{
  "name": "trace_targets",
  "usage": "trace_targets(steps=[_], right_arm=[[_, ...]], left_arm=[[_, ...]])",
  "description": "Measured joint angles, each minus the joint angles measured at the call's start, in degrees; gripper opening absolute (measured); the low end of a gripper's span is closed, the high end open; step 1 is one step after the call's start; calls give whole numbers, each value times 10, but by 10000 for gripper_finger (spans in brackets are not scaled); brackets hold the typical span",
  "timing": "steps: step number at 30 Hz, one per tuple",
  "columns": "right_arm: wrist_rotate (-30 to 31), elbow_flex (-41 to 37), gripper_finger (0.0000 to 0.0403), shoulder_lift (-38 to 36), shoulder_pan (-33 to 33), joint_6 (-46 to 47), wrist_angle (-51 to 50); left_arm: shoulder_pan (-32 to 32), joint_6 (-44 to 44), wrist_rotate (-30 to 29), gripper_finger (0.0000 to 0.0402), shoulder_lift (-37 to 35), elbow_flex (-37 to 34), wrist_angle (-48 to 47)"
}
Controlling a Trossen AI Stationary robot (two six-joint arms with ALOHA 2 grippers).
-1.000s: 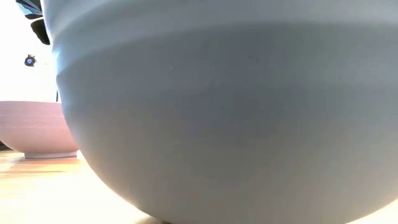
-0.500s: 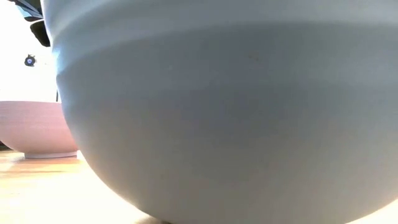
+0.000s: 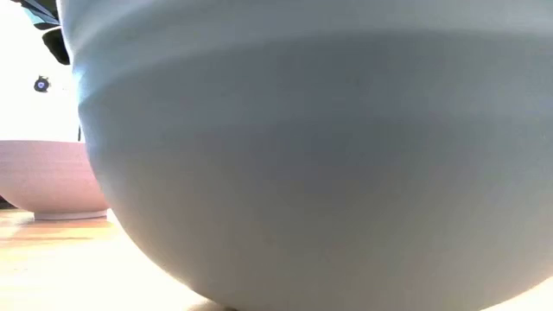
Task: Nest bowls inside each other
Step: Stack the green bowl on top of the middle black bowl, then stack the top white bowl into the green bowl
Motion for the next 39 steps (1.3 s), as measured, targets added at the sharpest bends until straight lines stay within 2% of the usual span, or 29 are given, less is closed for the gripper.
trace_targets(steps=[27, 31, 33, 35, 39], right_arm=[[-11, -11, 9, 0, -6, 0, -18], [-8, 5, 9, -26, -14, 15, -32], [18, 9, 9, -55, -19, 44, -31], [73, 6, 9, -95, -19, 66, -24], [163, -39, 9, -189, -6, 68, 22]], left_arm=[[0, 0, 0, 0, 0, 0, 0], [0, -2, 0, 0, -1, 0, 0], [0, -3, 0, 0, -2, 0, 1], [0, -3, 0, 0, -1, 0, 1], [0, -1, -15, 0, 8, -1, 14]])
